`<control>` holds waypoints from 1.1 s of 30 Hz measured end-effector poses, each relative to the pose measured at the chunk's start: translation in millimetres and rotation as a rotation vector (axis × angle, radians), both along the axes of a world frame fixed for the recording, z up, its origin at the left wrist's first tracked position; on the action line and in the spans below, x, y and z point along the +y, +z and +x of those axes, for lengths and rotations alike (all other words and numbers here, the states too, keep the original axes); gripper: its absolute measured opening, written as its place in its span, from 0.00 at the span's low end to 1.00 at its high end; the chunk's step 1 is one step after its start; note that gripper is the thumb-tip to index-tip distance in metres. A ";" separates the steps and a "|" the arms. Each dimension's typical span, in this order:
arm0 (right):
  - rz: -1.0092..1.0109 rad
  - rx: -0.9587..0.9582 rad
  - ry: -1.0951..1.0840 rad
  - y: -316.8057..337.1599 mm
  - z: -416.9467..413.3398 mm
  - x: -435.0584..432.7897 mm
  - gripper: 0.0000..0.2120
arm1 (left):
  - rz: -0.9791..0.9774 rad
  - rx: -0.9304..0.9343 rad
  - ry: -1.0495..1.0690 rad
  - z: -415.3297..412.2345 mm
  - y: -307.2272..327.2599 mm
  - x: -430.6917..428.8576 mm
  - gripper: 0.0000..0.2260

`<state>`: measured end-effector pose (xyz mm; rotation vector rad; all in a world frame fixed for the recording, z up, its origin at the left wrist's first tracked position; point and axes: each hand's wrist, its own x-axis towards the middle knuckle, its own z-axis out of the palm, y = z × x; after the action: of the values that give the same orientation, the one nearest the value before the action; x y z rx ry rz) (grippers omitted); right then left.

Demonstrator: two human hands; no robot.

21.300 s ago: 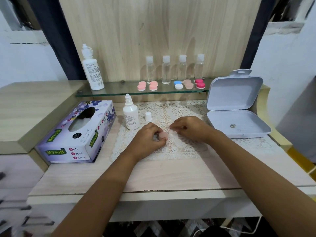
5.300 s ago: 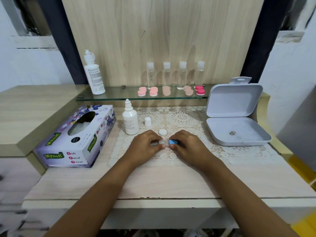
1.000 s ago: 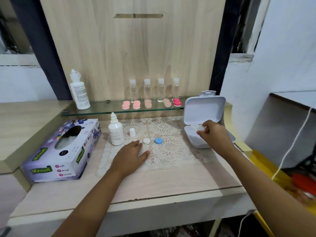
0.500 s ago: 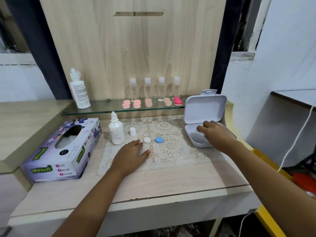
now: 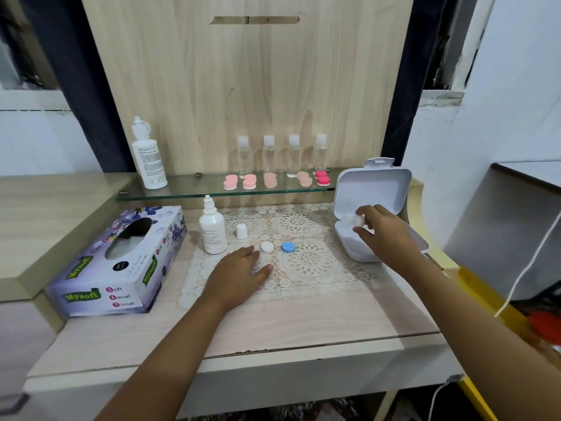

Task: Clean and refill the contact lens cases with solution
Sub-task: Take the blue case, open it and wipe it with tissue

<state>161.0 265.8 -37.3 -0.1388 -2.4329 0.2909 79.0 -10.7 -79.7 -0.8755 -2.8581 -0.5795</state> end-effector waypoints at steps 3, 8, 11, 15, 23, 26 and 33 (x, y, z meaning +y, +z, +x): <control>-0.212 0.071 0.076 0.9 -2.6 -27.2 0.13 | 0.001 0.003 -0.002 -0.5 -0.4 -0.2 0.26; -0.461 -0.037 0.155 -7.2 -8.3 -72.1 0.14 | 0.004 -0.005 0.004 -1.0 -0.6 -0.1 0.26; -0.490 -0.105 0.182 -16.6 -14.1 -89.7 0.15 | 0.020 -0.006 0.002 -2.7 -1.5 -0.8 0.25; -0.466 -0.201 0.191 -30.4 -20.3 -99.6 0.15 | 0.027 -0.002 0.004 -3.3 -2.7 -0.8 0.26; -0.355 -0.307 0.230 -41.3 -23.8 -96.6 0.14 | 0.042 -0.007 0.003 -4.5 -3.2 -1.1 0.23; -0.339 -0.307 0.234 -44.0 -23.0 -95.6 0.14 | 0.074 -0.033 -0.012 -5.3 -0.7 -1.1 0.21; -0.302 -0.309 0.245 -44.2 -20.1 -97.1 0.13 | 0.181 -0.074 -0.054 -6.2 12.7 -5.6 0.15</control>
<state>140.9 168.6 -81.4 -0.0174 -2.6995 0.8002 72.9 -16.4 -67.0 -0.9214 -2.7969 -0.8793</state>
